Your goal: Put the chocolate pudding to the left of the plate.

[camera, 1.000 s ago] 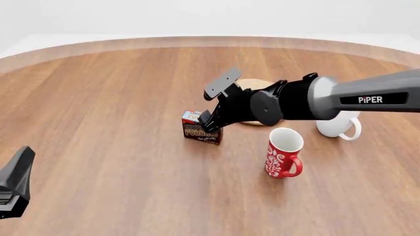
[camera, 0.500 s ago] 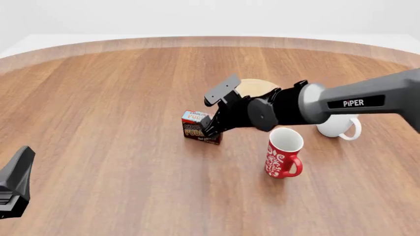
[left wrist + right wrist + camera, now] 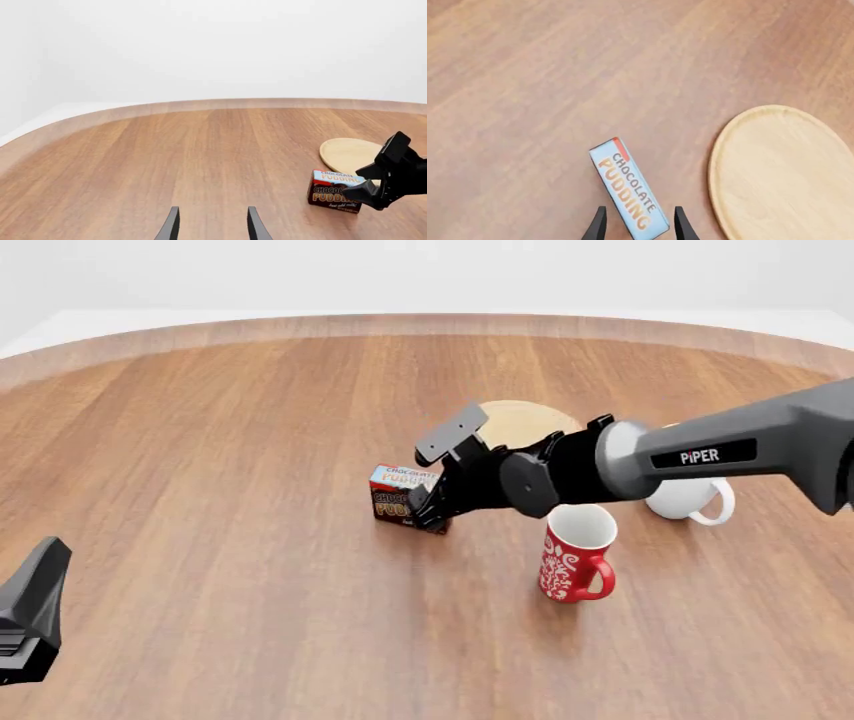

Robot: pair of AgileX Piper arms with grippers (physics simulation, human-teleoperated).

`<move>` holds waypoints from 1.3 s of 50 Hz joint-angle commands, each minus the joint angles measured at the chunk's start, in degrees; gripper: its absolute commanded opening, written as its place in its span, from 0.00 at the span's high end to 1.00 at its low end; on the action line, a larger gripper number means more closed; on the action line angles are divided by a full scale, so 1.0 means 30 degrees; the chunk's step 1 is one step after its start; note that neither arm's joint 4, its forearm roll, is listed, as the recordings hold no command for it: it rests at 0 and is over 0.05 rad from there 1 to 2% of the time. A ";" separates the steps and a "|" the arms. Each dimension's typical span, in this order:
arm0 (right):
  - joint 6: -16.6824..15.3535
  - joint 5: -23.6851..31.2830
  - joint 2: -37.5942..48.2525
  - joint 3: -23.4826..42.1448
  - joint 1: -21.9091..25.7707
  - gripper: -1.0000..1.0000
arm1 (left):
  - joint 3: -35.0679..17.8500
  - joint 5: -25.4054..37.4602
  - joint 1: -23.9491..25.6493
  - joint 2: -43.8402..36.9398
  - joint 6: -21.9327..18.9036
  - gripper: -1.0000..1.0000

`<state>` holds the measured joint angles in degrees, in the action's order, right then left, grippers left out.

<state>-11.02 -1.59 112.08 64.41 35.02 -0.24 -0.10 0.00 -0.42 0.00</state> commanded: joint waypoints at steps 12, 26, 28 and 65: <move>0.0112 -0.0249 0.0666 0.0248 -0.0095 0.00 | 0.0000 0.0000 0.0000 0.0000 0.0000 0.00; 0.0312 -0.0674 0.0185 -0.0357 0.0270 1.00 | 0.0000 0.0000 0.0000 0.0000 0.0000 0.00; 0.0372 -0.0756 0.0094 -0.0496 0.0338 1.00 | 0.0000 0.0000 0.0000 0.0000 0.0000 0.00; 0.0035 0.1283 -0.5030 -0.1179 0.0337 1.00 | 0.0000 0.0000 0.0000 0.0000 0.0000 0.00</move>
<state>-10.61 -0.58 99.84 58.93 37.04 -0.24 -0.10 0.00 -0.42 0.00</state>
